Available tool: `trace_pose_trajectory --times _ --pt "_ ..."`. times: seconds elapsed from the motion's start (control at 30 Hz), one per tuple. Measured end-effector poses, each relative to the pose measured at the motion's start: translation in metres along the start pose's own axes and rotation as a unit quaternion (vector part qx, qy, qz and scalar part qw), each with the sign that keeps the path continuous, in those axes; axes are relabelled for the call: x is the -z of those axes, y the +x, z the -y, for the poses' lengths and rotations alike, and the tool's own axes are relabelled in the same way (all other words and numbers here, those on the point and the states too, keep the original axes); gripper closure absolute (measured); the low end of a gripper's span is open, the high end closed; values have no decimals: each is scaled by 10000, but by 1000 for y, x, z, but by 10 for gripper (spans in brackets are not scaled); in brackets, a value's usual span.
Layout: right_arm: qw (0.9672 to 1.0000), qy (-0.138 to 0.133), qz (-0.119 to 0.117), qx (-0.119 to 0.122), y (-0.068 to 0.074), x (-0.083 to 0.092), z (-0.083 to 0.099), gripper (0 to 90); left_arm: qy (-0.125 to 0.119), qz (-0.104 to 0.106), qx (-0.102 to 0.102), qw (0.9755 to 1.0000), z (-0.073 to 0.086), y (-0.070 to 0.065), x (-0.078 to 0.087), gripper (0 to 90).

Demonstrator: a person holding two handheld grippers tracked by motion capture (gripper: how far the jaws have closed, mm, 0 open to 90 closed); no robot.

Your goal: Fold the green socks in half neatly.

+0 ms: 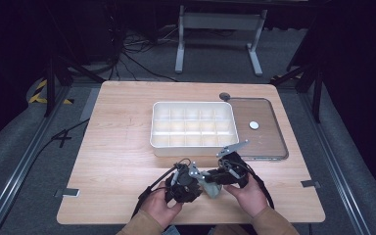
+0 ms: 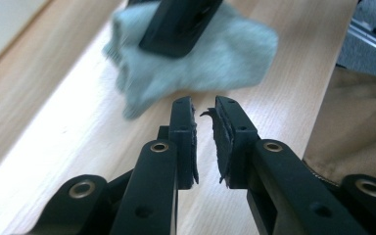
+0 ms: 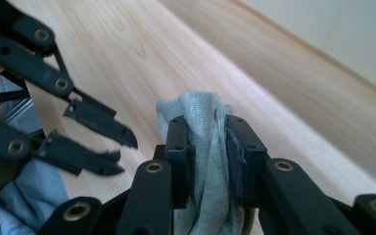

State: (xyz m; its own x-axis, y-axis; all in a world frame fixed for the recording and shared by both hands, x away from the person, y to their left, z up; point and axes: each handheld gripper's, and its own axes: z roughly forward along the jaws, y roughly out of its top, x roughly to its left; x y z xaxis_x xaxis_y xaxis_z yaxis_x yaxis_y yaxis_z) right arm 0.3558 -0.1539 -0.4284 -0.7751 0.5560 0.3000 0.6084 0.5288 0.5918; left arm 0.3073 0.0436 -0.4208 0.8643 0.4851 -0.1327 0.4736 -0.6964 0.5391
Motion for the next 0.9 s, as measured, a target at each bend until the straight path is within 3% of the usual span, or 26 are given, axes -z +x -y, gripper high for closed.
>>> trace_pose_trajectory --times 0.33,0.9 --pt "9993 -298 202 62 1 27 -13 736 -149 -46 169 9997 4 13 12 782" --pt "9968 -513 596 171 -5 65 -41 736 -175 -145 314 9993 7 24 22 780"
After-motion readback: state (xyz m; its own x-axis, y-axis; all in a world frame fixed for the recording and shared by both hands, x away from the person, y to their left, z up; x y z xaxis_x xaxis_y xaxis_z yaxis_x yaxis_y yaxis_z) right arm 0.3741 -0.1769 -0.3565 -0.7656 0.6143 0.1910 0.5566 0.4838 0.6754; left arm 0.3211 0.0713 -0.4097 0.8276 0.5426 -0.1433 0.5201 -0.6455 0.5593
